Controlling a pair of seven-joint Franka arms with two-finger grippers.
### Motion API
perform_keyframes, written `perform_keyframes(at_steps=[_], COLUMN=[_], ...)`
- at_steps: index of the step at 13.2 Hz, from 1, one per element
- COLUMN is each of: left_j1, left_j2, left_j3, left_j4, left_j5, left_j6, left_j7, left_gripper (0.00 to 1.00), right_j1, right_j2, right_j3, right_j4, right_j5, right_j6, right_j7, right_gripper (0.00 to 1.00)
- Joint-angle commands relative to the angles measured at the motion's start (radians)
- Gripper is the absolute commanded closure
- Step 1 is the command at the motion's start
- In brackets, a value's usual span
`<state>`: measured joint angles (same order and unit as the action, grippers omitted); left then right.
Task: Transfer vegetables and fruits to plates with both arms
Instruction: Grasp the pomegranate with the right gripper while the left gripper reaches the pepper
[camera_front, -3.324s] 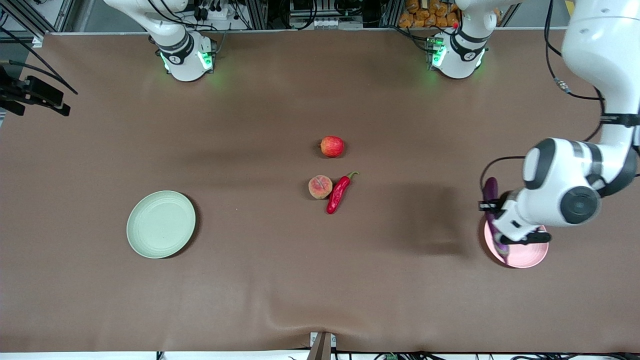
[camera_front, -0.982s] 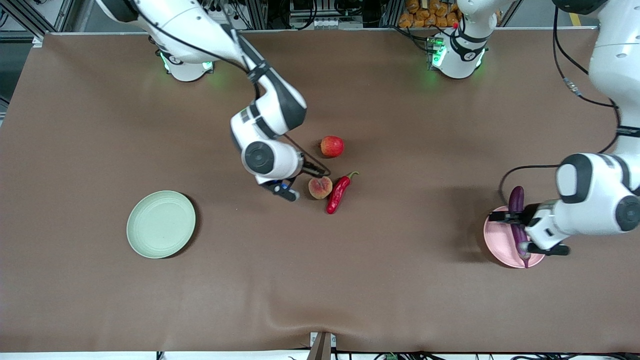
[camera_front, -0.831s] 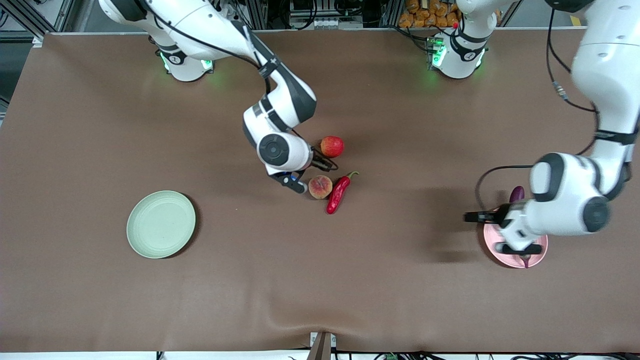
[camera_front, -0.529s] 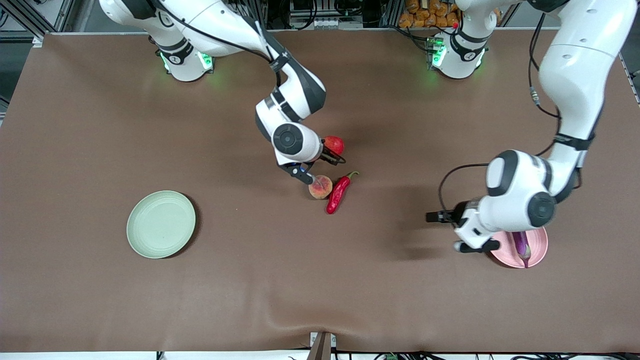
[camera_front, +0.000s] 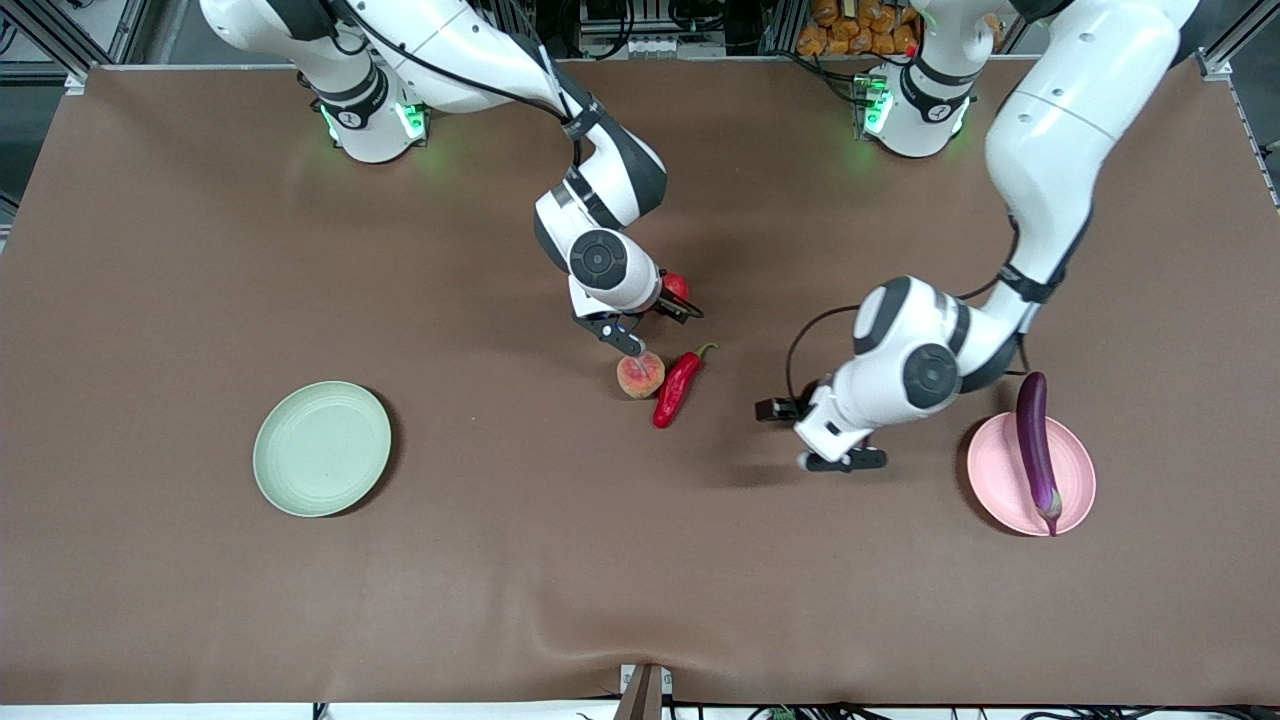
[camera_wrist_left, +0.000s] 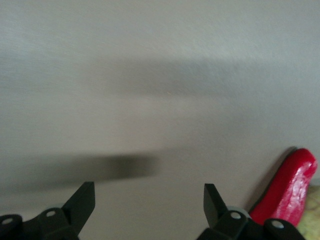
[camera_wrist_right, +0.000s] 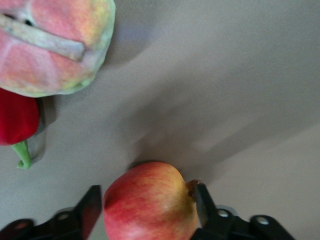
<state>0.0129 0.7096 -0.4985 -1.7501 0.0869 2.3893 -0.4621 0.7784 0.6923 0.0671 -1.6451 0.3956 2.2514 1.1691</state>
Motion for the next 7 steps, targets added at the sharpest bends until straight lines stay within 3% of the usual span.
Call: perform_keyframes(at_steps=[1,4,7], left_j1=[-0.039,-0.080,-0.142], left_j2=[-0.025,-0.019,-0.015], left_j3=[0.006,0.000,-0.005], left_j4=[-0.043,-0.032,-0.029], left_j5=[0.095,0.160,0.160], left_j6=[0.050,0.056,0.093], left_j7=[-0.010,0.049,0.088], left_gripper=[0.04,0.06,0.12], right_j1=[-0.039,-0.155,-0.289], right_j2=[-0.025,-0.086,-0.143], right_j3=[-0.012,-0.013,-0.018], right_j4=[0.005,0.057,0.067], right_j5=[0.006,0.005,-0.062], right_j6=[-0.080,-0.333,-0.438], right_j7=[-0.017,-0.129,-0.285], right_gripper=[1.00,1.00,1.00])
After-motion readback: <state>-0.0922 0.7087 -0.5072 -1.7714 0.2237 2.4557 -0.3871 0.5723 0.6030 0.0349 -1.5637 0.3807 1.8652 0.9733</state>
